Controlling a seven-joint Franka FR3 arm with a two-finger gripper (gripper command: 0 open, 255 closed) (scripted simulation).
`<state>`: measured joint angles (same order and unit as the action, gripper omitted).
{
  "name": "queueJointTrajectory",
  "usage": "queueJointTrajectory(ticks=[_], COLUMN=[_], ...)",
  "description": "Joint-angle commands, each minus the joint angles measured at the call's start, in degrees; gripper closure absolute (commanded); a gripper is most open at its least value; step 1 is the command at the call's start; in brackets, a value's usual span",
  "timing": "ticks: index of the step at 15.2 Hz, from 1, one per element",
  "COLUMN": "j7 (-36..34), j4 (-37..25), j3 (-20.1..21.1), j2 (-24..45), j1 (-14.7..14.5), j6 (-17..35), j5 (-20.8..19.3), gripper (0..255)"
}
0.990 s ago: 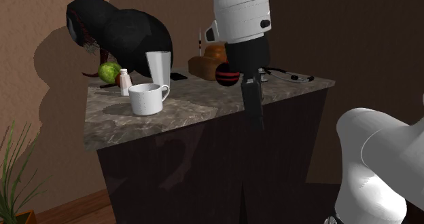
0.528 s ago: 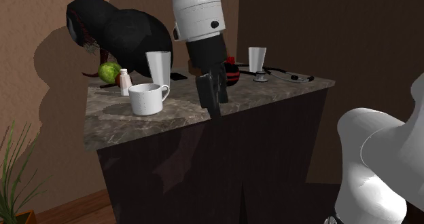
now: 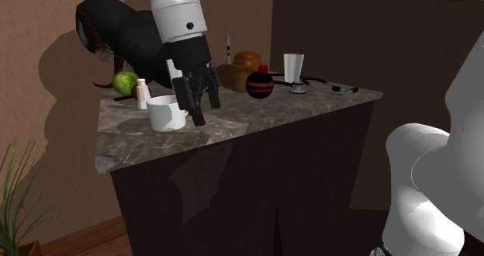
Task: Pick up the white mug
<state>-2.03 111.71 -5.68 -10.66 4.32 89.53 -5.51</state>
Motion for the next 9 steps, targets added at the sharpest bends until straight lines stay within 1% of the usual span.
queueJointTrajectory(ticks=[1,5,9], j7=[1.3,3.2,5.1], j4=[-5.2,-16.4,-29.9], j3=[-0.9,-2.0,-2.9], j2=[4.9,14.1,24.2], j1=[0.6,1.5,2.9], j6=[0.0,-1.6,-4.7], j5=[0.1,1.0,2.3], gripper=[0,0,0])
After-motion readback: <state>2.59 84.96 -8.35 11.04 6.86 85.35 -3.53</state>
